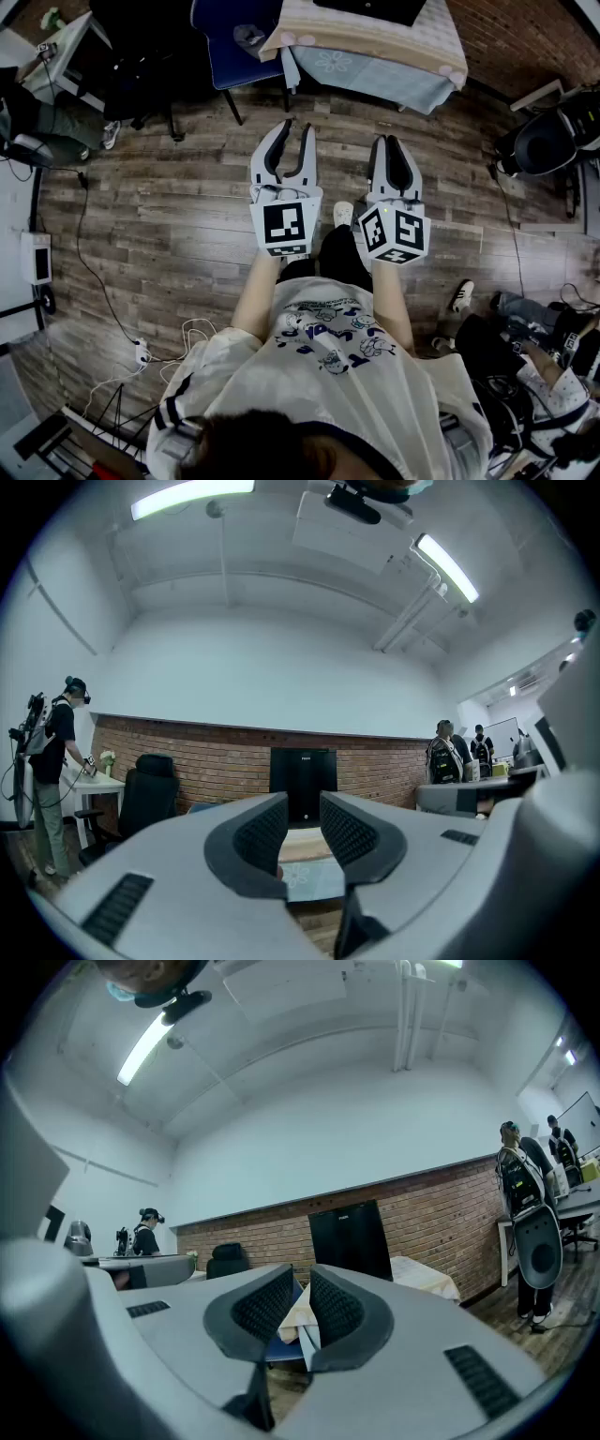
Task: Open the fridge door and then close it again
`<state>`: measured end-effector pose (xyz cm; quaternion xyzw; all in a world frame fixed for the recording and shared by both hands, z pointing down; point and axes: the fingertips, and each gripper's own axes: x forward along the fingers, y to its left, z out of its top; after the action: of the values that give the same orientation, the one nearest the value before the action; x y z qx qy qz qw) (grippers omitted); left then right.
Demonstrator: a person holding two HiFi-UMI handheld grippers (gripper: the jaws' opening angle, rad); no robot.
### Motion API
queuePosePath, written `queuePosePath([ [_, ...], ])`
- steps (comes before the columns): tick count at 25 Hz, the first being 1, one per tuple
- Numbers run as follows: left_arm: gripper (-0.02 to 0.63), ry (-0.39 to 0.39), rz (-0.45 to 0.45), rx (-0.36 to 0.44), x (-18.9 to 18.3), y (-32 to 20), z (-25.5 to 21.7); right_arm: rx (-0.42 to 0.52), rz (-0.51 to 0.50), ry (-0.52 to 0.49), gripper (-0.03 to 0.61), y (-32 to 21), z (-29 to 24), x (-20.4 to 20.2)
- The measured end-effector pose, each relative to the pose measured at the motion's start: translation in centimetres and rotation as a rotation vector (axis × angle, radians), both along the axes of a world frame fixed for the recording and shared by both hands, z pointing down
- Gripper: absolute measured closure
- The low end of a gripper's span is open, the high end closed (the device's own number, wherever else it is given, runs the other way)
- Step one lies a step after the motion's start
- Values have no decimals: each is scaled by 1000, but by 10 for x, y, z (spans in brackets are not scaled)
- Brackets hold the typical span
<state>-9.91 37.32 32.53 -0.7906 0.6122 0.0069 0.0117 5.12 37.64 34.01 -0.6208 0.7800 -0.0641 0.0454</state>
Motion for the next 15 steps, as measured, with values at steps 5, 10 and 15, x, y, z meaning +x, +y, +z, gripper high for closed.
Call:
queuePosePath([
  [5,495,-1,0,-3,2,1,1,-3,-1,2,506,1,0,2],
  [10,497,-2,-2,-7,5,-7,2,-10,-1,5,506,-5,3,6],
  [15,499,-5,-1,-15,10,-21,6,-17,-7,-14,506,-19,7,11],
])
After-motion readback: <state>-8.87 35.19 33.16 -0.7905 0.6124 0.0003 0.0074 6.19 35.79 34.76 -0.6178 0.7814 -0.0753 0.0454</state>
